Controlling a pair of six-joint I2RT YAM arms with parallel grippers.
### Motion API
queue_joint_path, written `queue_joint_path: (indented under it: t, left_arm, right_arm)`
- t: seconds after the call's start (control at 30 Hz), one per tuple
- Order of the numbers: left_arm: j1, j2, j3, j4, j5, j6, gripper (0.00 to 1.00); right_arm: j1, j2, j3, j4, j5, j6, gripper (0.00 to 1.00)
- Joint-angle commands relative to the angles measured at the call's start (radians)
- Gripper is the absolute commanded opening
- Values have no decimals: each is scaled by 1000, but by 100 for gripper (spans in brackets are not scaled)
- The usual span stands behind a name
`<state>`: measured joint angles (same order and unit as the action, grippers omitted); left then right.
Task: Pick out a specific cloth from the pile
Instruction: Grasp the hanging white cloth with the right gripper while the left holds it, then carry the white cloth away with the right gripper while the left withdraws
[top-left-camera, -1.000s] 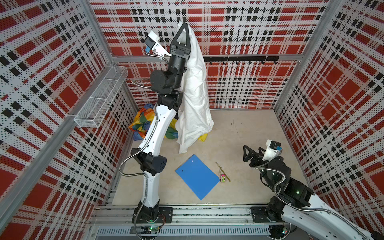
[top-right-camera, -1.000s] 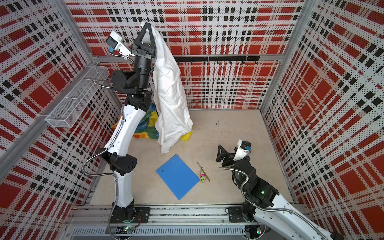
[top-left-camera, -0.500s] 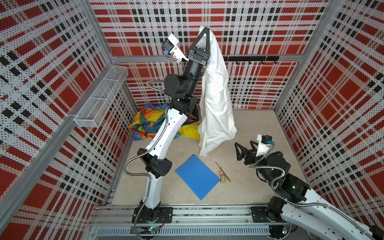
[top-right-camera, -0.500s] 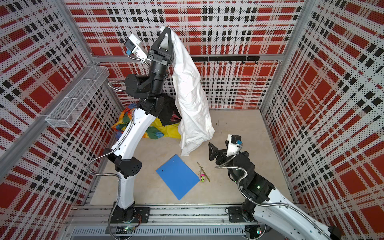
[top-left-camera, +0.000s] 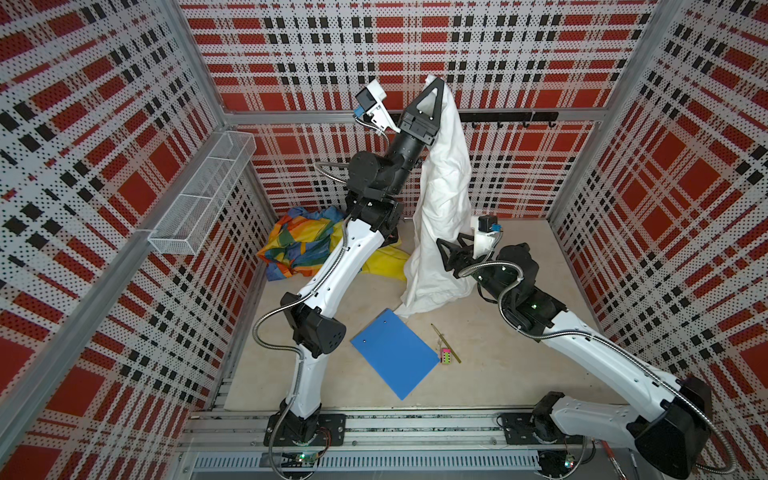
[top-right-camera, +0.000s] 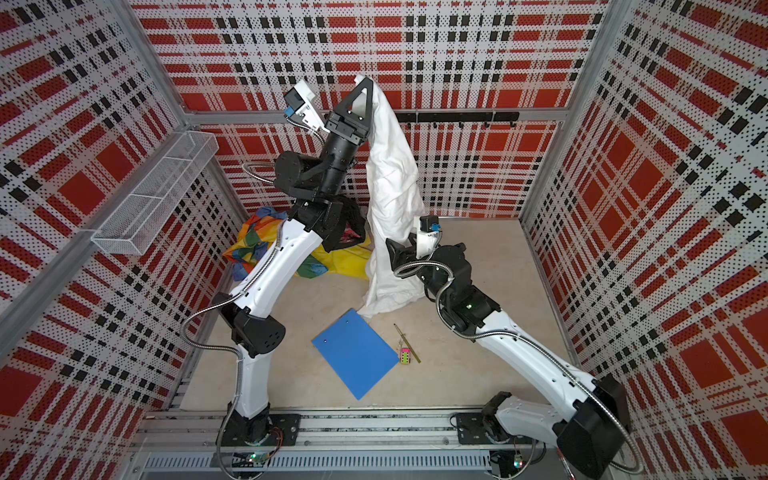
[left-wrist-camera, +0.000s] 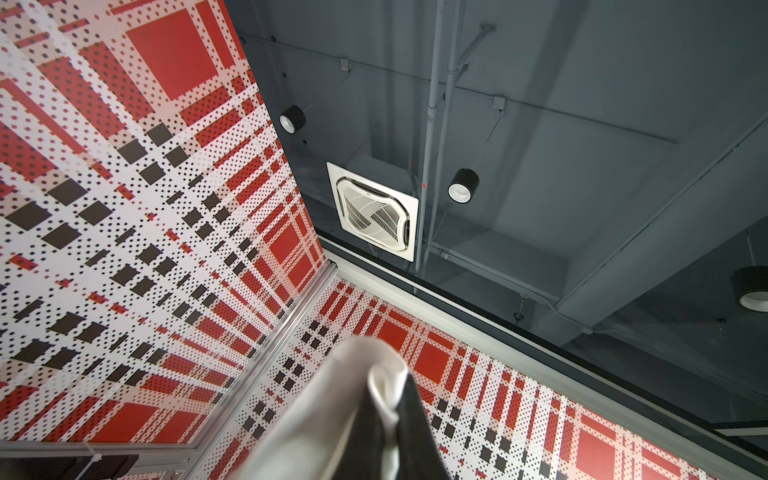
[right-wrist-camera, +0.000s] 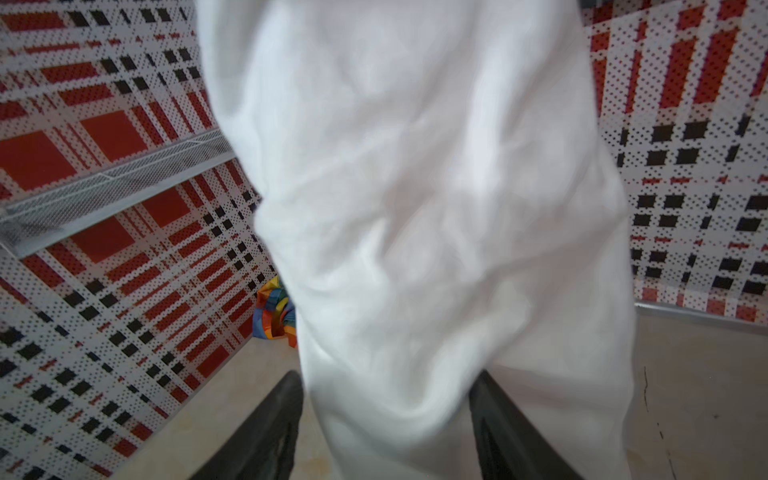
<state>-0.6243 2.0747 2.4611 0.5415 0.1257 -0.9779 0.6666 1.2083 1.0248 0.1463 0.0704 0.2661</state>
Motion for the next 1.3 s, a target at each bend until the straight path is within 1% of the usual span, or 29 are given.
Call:
queue_joint_path:
  t: [0.0, 0.07, 0.1, 0.13, 0.17, 0.3, 0.37, 0.4, 0.47, 0.57, 0.67, 0.8, 0.87, 0.9, 1.0, 1.07, 1.1, 1.2, 1.27]
  left_arm:
    - [-7, -72, -7, 54, 20, 16, 2]
    - [-4, -83, -24, 56, 25, 15, 2]
    - [-1, -89, -34, 56, 30, 16, 2]
    - [5, -99, -52, 56, 32, 12, 2]
    - [12, -112, -69, 59, 34, 7, 2]
    - [38, -153, -124, 63, 41, 0, 3]
    - [51, -173, -143, 57, 56, 8, 6]
    - [59, -186, -161, 51, 61, 8, 10]
    - [84, -223, -226, 38, 80, 3, 14]
    - [134, -297, -375, 14, 109, -18, 22]
    - [176, -371, -539, -20, 151, -19, 26]
    - [207, -470, -785, -30, 188, 5, 35]
    - [211, -520, -900, -49, 200, 43, 43]
    - [212, -544, -949, -67, 204, 62, 49]
    - [220, -623, -1090, -146, 227, 133, 77]
    - [227, -689, -1191, -179, 247, 178, 94]
    - [228, -721, -1233, -203, 257, 208, 100]
    - [229, -830, -1346, -320, 261, 332, 99]
    - [228, -910, -1416, -415, 254, 430, 99]
  right_arm:
    - [2, 24, 54, 69, -14, -20, 40]
    - [-1, 34, 67, 61, 36, -35, 20]
    - [-2, 37, 72, 56, 62, -39, 12]
    - [-7, 38, 77, 57, 83, -43, 6]
    - [-14, 39, 80, 56, 93, -46, 2]
    - [-51, 33, 85, 51, 77, -32, 0]
    - [-56, 21, 77, 55, 81, -37, 0]
    - [-56, 16, 78, 48, 87, -42, 0]
    - [-60, 0, 87, 30, 95, -49, 0]
    - [-75, -19, 106, 11, 93, -57, 0]
    - [-94, -23, 126, 3, 70, -59, 0]
    - [-98, -5, 165, 4, 39, -58, 0]
    - [-99, 6, 180, 10, 32, -56, 0]
    - [-100, 10, 188, 10, 31, -56, 0]
    - [-100, 20, 205, 12, 37, -65, 0]
    - [-103, 27, 217, 12, 52, -76, 0]
    - [-104, 32, 227, 8, 56, -82, 0]
    - [-119, 45, 265, -1, 77, -102, 0]
    - [-144, 53, 299, -5, 64, -101, 0]
